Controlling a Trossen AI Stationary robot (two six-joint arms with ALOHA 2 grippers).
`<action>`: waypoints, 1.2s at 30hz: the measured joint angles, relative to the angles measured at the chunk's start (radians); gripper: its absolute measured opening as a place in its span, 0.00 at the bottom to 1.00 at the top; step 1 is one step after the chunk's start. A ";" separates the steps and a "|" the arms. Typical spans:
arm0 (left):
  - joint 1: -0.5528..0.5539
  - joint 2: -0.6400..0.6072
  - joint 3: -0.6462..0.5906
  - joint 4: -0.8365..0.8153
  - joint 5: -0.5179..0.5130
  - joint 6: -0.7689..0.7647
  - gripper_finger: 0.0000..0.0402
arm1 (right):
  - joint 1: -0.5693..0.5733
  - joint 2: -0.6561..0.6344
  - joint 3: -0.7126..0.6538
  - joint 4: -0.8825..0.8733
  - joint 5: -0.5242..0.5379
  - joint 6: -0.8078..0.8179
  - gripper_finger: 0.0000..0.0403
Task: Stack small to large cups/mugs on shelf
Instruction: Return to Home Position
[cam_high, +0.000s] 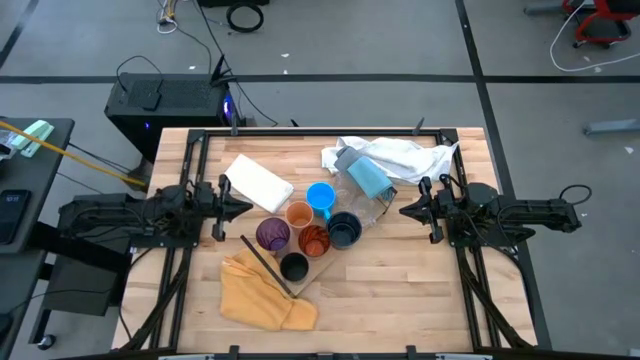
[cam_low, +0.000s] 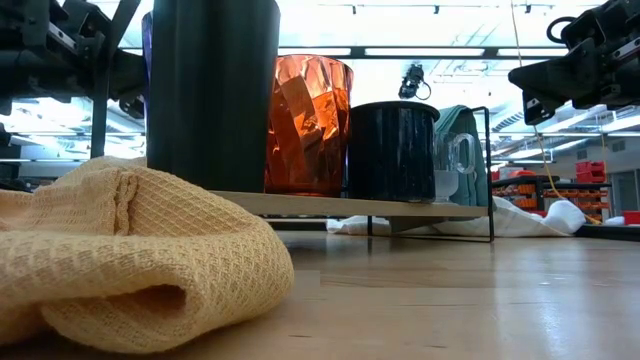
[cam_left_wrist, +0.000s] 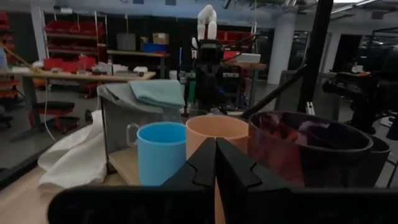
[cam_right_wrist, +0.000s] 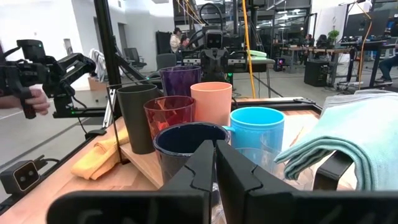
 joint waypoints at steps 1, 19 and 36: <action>0.000 0.000 0.000 -0.006 -0.001 -0.006 0.05 | 0.000 0.000 0.000 0.000 0.000 0.000 0.06; 0.000 0.000 0.000 -0.003 -0.002 -0.033 0.05 | 0.000 0.000 0.000 0.000 0.000 0.000 0.06; -0.015 0.000 0.000 -0.014 -0.001 -0.034 0.07 | 0.000 0.000 0.000 0.000 0.000 0.000 0.06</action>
